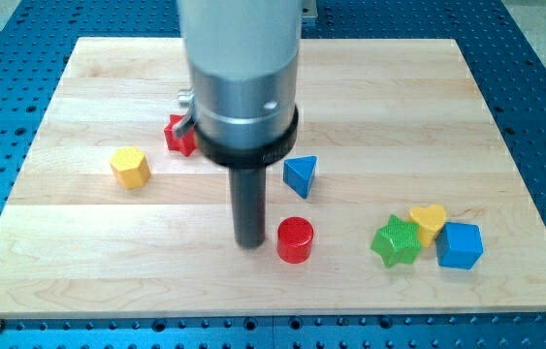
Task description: Move the triangle red circle and hexagon into the group of blocks
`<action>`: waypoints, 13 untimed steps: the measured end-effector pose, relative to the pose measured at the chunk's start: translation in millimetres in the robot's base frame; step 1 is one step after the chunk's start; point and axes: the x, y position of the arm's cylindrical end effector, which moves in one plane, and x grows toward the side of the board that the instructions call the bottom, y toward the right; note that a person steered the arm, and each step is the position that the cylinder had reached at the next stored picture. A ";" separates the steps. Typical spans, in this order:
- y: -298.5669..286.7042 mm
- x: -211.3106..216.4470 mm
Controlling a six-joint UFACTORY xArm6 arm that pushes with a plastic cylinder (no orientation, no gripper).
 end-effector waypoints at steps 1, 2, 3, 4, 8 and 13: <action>40.9 8.8; 61.1 9.0; 6.5 6.8; -13.5 -41.1; 90.2 -27.9; 66.5 49.4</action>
